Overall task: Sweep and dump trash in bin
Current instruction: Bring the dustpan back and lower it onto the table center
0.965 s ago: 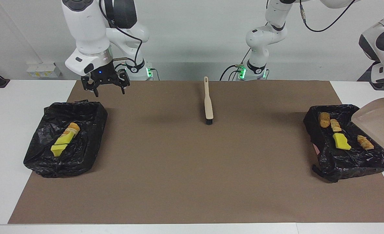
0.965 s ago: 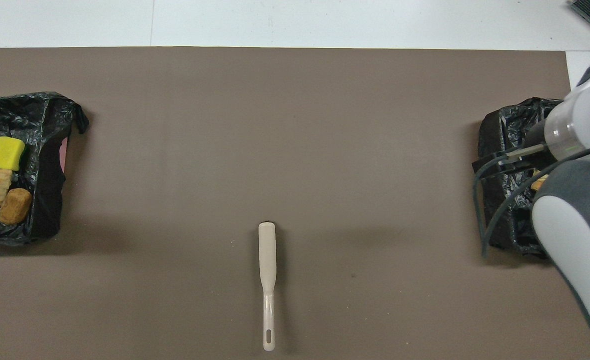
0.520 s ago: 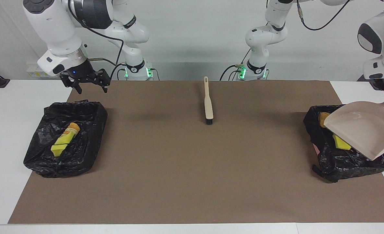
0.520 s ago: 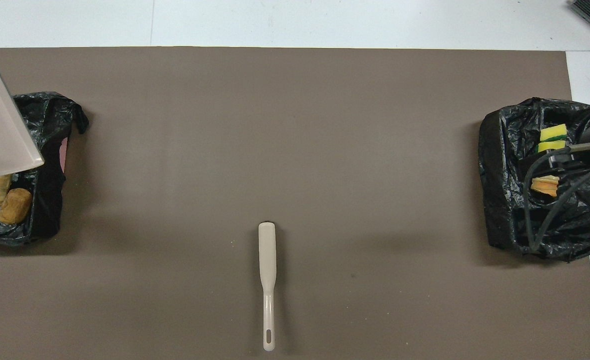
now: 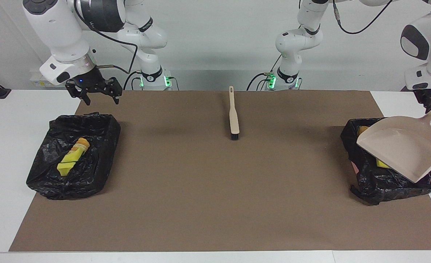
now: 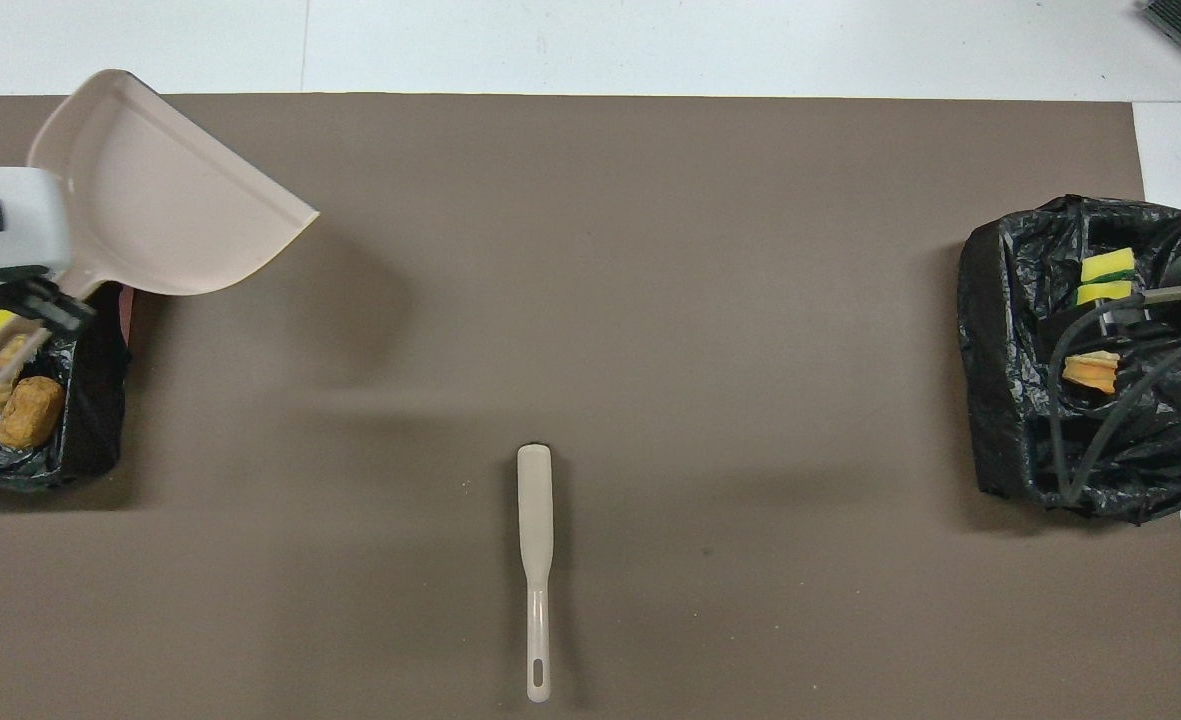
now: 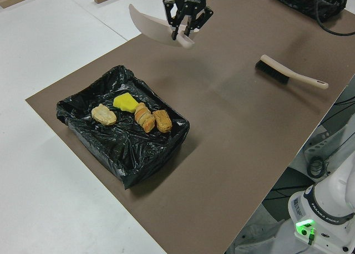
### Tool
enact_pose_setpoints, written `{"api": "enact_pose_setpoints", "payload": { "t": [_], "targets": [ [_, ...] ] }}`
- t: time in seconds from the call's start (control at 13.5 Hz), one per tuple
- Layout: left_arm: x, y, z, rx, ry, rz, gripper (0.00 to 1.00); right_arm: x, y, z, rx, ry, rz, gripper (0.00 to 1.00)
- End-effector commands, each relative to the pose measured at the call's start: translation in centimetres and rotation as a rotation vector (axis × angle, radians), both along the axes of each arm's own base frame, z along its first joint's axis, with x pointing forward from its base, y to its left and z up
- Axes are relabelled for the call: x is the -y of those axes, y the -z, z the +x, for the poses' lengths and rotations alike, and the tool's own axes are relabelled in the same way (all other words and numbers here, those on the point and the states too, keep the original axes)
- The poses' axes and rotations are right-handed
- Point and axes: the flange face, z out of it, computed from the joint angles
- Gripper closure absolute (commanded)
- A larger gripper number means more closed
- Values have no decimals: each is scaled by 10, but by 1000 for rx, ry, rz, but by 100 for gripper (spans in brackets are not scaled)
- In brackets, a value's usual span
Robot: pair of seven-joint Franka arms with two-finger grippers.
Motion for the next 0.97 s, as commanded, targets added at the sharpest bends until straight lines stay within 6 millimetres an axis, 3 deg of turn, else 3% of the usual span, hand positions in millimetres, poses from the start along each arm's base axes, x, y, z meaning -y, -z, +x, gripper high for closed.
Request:
{"api": "enact_pose_setpoints", "payload": {
  "t": [0.0,0.22,0.37,0.59,0.89],
  "targets": [
    [78,17,-16,52,-191,-91,100,1,-5,-4,4,-18,16,0],
    [164,42,-27,55,-253,-198,100,1,-5,-4,4,-18,16,0],
    [226,79,-33,33,-315,-222,100,2,-5,-4,4,-16,16,0],
    [292,117,-49,25,-351,-290,100,2,-4,-4,3,-16,16,0],
    [314,150,-59,12,-392,-316,100,2,-5,-4,4,-16,16,0]
  ]
}}
